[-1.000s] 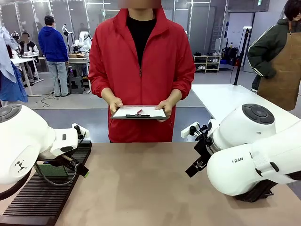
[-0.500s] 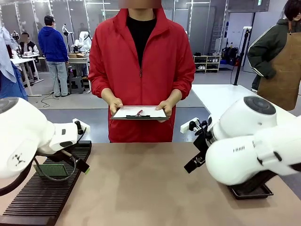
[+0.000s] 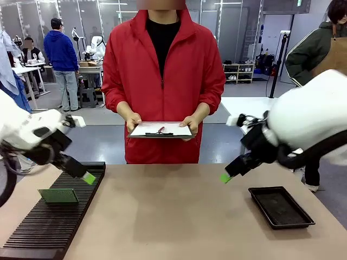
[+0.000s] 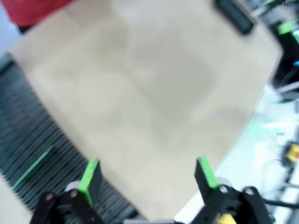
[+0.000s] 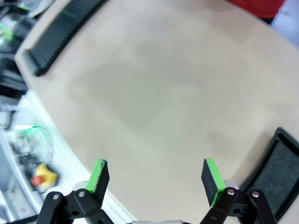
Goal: Inspect the PCB.
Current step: Pick up the Blank PCB and present it to the human.
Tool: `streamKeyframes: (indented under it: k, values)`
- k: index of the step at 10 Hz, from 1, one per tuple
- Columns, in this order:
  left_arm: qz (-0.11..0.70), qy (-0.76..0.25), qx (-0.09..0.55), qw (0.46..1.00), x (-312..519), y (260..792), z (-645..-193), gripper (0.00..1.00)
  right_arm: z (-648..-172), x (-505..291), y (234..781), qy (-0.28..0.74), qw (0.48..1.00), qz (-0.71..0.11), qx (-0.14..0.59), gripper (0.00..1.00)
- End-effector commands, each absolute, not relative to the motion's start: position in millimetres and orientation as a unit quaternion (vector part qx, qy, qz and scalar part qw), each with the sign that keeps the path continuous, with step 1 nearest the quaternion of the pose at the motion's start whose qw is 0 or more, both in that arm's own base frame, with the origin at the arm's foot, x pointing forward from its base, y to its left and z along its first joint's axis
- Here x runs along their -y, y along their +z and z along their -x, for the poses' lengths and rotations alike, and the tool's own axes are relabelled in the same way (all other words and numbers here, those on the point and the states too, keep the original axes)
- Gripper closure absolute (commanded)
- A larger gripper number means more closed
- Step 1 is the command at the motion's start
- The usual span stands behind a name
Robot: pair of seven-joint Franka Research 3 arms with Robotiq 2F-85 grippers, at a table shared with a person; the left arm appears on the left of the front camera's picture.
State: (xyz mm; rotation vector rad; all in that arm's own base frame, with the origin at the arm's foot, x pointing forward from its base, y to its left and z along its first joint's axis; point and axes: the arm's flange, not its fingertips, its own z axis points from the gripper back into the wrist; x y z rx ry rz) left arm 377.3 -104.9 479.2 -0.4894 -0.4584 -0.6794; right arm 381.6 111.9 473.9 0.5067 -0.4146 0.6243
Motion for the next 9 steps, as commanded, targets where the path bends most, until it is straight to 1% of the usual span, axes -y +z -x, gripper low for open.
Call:
streamKeyframes:
  k: [1,2,3,5,6,7,9]
  values:
    - [0.366,-0.312,0.194,0.855,55.6,485.2,-377.7,0.00,-383.5,-63.4,478.6,0.280,0.878,-0.349,0.171,0.00]
    - [0.423,-0.294,0.208,0.831,21.3,482.1,-365.8,0.00,-376.7,-30.9,475.7,0.250,0.858,-0.413,0.177,0.00]
    - [0.461,-0.285,0.229,0.808,-9.4,477.6,-352.4,0.00,-364.5,-2.5,471.6,0.238,0.835,-0.461,0.184,0.00]
    - [0.520,-0.244,0.257,0.777,-64.2,466.0,-319.1,0.00,-336.0,53.0,461.0,0.202,0.798,-0.535,0.191,0.00]
    - [0.522,-0.209,0.278,0.779,-91.1,460.1,-296.8,0.00,-322.6,80.2,449.4,0.169,0.805,-0.538,0.185,0.00]
    - [0.532,-0.182,0.293,0.774,-114.4,453.1,-276.5,0.00,-310.3,103.2,439.7,0.149,0.795,-0.557,0.187,0.00]
    - [0.543,-0.129,0.332,0.760,-157.8,437.9,-238.1,0.00,-282.3,146.7,430.4,0.111,0.777,-0.574,0.233,0.00]
